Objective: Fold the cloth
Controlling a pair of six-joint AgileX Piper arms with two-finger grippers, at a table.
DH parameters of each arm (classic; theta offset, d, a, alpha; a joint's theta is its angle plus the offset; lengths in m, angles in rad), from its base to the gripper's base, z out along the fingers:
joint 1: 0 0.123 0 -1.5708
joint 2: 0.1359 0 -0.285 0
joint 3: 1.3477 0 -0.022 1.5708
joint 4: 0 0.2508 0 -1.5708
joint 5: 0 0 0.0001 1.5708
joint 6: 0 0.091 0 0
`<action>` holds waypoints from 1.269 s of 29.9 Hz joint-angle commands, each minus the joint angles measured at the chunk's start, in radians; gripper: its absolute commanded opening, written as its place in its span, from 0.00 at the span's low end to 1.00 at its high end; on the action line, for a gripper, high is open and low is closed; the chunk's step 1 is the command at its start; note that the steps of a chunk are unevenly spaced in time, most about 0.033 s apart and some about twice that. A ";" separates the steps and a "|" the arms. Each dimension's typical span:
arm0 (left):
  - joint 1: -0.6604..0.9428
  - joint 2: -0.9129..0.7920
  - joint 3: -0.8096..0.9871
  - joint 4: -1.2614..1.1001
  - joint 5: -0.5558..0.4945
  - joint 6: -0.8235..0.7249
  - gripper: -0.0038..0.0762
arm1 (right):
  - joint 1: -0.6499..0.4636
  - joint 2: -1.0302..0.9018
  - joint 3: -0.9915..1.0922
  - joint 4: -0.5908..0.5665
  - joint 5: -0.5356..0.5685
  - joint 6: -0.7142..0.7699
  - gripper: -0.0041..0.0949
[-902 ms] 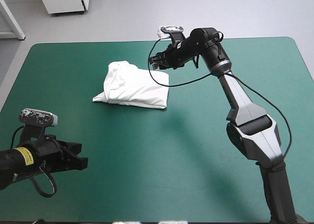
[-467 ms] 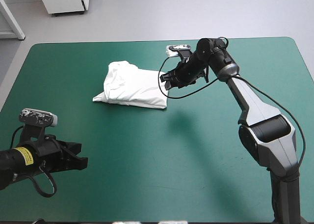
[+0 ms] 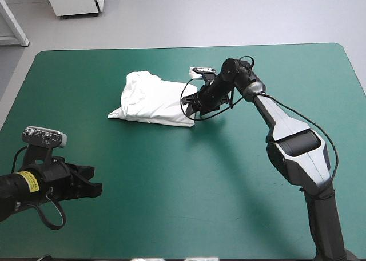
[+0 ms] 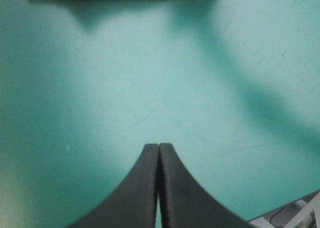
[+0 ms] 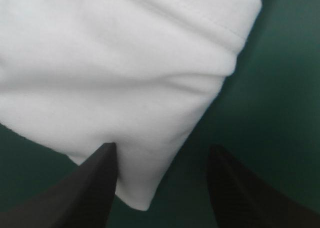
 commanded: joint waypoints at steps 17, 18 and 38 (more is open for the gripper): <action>0.001 -0.001 -0.024 -0.003 0.020 -0.028 0.04 | 0.006 -0.029 -0.028 0.085 -0.001 -0.068 0.02; 0.001 -0.001 -0.024 -0.003 0.020 -0.028 0.04 | -0.001 -0.029 -0.028 0.079 0.029 -0.075 0.02; 0.001 -0.003 -0.024 -0.012 0.030 -0.029 0.04 | -0.461 -0.345 0.299 -0.418 0.084 0.013 0.02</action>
